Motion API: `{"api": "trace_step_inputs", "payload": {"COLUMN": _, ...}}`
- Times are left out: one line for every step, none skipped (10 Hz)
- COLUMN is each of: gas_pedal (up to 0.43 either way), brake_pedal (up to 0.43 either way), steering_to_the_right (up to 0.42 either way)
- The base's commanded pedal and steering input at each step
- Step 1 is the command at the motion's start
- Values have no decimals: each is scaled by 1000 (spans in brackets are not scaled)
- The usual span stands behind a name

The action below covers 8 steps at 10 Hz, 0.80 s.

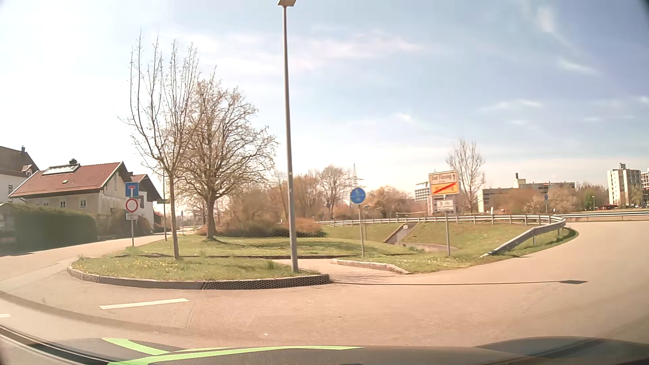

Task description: Follow the waypoints while adhering to traffic rules and regulations

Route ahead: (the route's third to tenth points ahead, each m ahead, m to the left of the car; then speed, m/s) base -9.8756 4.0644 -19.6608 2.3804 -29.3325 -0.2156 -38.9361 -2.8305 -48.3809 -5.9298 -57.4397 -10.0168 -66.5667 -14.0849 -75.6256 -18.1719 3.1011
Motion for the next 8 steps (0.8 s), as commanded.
{"api": "trace_step_inputs", "payload": {"gas_pedal": 197, "brake_pedal": 0, "steering_to_the_right": -575}}
{"api": "trace_step_inputs", "payload": {"gas_pedal": 197, "brake_pedal": 0, "steering_to_the_right": -637}}
{"api": "trace_step_inputs", "payload": {"gas_pedal": 197, "brake_pedal": 0, "steering_to_the_right": -682}}
{"api": "trace_step_inputs", "payload": {"gas_pedal": 197, "brake_pedal": 0, "steering_to_the_right": -741}}
{"api": "trace_step_inputs", "payload": {"gas_pedal": 197, "brake_pedal": 0, "steering_to_the_right": -783}}
{"api": "trace_step_inputs", "payload": {"gas_pedal": 197, "brake_pedal": 0, "steering_to_the_right": -802}}
{"api": "trace_step_inputs", "payload": {"gas_pedal": 138, "brake_pedal": 0, "steering_to_the_right": -819}}
{"api": "trace_step_inputs", "payload": {"gas_pedal": 138, "brake_pedal": 0, "steering_to_the_right": -835}}
